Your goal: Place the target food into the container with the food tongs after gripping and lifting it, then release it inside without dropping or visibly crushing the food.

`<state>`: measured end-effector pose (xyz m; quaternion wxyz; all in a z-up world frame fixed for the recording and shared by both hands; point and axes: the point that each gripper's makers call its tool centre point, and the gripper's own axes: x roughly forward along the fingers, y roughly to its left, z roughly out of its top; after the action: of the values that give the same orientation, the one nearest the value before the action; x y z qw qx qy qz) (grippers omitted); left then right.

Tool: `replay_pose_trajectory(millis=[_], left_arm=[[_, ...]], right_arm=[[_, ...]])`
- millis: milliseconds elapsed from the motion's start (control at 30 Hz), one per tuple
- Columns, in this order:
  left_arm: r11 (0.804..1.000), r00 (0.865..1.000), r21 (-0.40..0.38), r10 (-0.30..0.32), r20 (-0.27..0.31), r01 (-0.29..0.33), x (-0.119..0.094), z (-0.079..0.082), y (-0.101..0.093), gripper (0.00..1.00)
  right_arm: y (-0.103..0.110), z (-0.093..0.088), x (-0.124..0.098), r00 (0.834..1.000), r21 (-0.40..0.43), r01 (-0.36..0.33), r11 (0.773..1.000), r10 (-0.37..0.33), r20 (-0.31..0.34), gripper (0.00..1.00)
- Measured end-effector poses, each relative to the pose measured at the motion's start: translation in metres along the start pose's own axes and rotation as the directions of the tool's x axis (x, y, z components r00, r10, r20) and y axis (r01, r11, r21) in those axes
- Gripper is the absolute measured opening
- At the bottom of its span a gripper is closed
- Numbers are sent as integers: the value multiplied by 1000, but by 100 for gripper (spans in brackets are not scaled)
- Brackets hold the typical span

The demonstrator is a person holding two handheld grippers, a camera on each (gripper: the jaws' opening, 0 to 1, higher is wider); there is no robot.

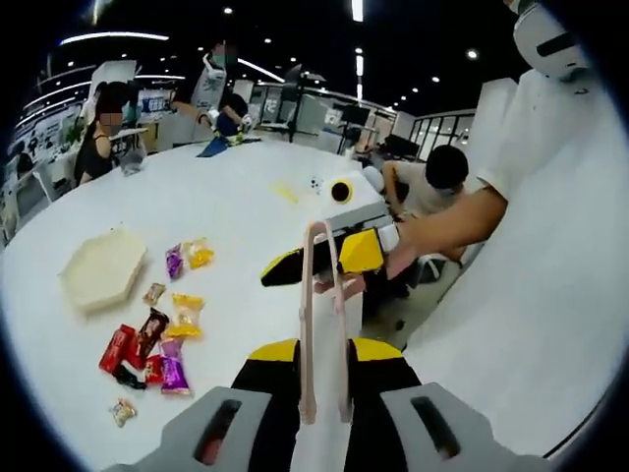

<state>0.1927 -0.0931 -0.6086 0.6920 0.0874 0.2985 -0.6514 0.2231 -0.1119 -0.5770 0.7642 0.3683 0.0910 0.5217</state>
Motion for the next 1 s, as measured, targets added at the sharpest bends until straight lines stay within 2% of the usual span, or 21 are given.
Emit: replay_pose_trajectory(millis=[67,167,200,267,300,433,567,767,867,1000], left_arm=[[999,998,-34,-32,62,34,1,7,-4,16],[998,996,-42,-40,80,43,2,9,-6,17],[997,994,-49,-47,96,52,3,11,-7,18],[997,995,-41,-57,83,60,7,8,-10,22],[997,997,-55,-49,67,52,8,5,-9,24],[997,998,-71,-29,62,33,12,1,-7,29],[996,998,-84,-25,53,30,13,-4,-4,30],[991,999,-131,-23,44,29,10,-13,0,32],[988,998,-147,-36,50,43,9,-13,-4,28],[988,998,-142,-64,18,66,15,-18,-10,17]], right_arm=[[8,3,4,999,11,-32,999,32,7,30],[15,4,7,998,23,-55,998,54,11,29],[18,4,9,998,28,-64,998,64,13,20],[24,4,12,997,61,-83,995,83,3,19],[23,1,13,997,32,-76,997,77,-25,18],[22,-3,12,997,-3,-61,998,61,-52,19],[23,-4,10,997,-37,-54,998,51,-58,19],[20,1,2,998,-46,-52,998,50,-44,19],[21,0,-1,997,-49,-57,997,55,-48,19],[27,1,1,996,-93,-76,993,72,-49,18]])
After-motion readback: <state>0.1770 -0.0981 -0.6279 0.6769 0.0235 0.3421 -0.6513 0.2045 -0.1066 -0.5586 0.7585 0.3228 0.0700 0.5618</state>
